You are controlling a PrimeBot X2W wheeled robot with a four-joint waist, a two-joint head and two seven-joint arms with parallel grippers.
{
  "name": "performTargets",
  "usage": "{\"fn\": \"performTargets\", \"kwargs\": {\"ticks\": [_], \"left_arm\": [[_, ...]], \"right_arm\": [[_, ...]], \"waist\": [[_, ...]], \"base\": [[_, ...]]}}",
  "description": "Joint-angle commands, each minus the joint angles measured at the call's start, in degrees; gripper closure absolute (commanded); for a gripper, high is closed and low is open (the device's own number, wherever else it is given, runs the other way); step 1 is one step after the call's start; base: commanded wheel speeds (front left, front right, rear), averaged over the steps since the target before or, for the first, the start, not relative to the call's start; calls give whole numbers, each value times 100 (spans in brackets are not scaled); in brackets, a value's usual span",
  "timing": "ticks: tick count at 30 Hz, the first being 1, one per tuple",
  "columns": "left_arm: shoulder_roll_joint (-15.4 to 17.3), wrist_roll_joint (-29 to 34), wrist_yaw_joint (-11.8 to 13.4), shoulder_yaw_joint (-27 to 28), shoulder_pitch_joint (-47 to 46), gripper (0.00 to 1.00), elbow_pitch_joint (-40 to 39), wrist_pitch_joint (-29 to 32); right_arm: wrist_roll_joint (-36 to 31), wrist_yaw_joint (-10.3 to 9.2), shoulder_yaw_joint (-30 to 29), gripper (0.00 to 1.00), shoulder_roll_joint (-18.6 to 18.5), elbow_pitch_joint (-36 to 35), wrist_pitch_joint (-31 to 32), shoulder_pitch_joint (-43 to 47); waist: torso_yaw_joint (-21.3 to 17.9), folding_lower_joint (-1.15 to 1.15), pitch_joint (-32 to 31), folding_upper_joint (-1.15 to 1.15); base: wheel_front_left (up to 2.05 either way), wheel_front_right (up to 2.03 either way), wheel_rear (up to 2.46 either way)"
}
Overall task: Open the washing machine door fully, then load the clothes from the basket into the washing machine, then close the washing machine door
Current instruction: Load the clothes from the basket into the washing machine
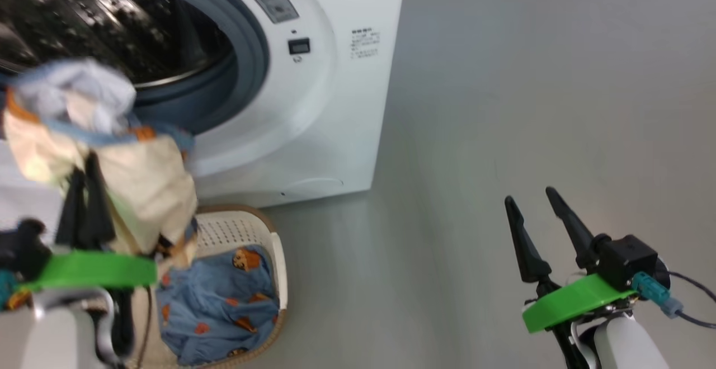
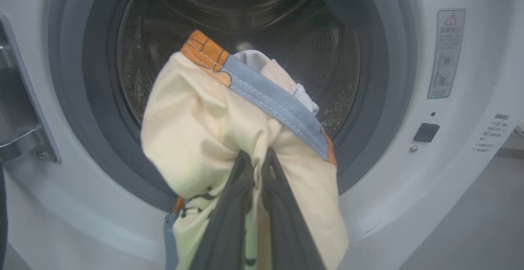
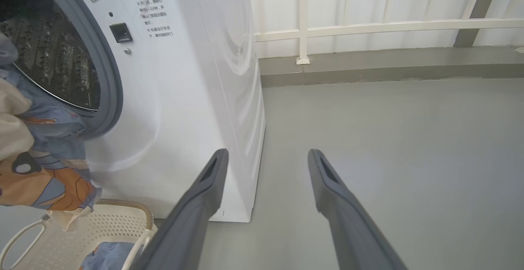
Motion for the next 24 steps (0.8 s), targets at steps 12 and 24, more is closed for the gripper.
{"fn": "performTargets", "kwargs": {"ticks": [12,24], "left_arm": [[937,49,-15,197,-2391,100,1051,-36],[1303,-180,-16,-222,-4244,100,2377,394]], "right_arm": [[163,16,202,0,40,-320,-28,-524],[243,16,345,0,70,-341,-28,-839]], "waist": [[-535,0,1644,0],[-588,0,2422,0]], "base": [[0,0,0],[0,0,0]]}}
